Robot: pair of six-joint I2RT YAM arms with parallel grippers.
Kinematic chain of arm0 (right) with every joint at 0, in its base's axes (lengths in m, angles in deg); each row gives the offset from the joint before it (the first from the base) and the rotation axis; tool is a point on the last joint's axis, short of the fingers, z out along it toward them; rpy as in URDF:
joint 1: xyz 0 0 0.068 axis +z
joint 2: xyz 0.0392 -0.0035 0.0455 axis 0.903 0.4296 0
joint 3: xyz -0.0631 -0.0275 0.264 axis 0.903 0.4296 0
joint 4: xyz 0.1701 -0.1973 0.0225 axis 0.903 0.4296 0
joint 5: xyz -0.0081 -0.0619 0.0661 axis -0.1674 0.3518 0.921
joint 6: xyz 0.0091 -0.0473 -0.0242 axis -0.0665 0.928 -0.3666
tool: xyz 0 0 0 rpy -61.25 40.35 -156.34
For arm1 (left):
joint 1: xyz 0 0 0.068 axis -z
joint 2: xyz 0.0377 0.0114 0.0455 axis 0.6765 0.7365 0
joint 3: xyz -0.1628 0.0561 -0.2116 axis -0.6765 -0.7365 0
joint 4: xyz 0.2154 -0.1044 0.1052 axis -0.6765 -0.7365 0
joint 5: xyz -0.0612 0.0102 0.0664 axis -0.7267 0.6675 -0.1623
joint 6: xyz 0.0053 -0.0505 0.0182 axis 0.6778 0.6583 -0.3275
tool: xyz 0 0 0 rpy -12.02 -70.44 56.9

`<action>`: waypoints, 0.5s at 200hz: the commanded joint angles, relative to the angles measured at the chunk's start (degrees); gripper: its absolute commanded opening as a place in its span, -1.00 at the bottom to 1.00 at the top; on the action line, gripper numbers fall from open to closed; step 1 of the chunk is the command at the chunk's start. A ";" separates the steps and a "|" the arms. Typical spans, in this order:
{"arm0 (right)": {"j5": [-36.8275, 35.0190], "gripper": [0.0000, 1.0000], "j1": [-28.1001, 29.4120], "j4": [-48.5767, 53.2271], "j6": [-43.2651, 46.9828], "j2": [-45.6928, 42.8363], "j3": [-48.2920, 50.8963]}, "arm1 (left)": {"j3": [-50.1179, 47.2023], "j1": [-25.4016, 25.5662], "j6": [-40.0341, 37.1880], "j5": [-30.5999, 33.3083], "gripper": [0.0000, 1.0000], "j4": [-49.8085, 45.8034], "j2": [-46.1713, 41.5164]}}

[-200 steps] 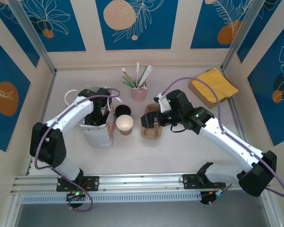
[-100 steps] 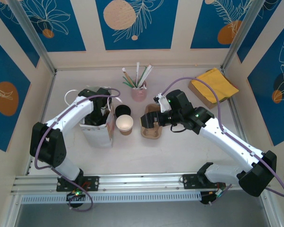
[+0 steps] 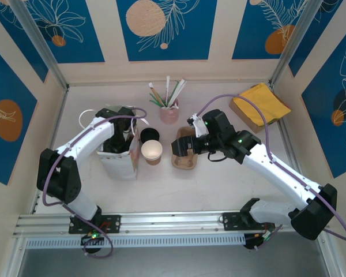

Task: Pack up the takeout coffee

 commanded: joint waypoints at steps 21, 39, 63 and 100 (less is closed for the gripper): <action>1.19 0.98 -0.08 -0.03 -0.30 -0.65 -0.45 | 0.40 -1.07 -0.23 2.22 0.31 -0.69 0.97; 1.28 0.98 -0.06 -0.18 -0.35 -0.49 -0.61 | 0.45 -1.00 -0.20 2.14 0.31 -0.87 0.65; 1.28 0.98 0.03 -0.18 -0.46 -0.38 -0.61 | 0.70 -1.02 -0.13 1.96 0.33 -1.22 0.49; 1.54 0.98 0.15 -0.40 -0.30 0.05 -0.91 | 1.15 -0.97 -0.11 2.06 0.35 -1.74 0.21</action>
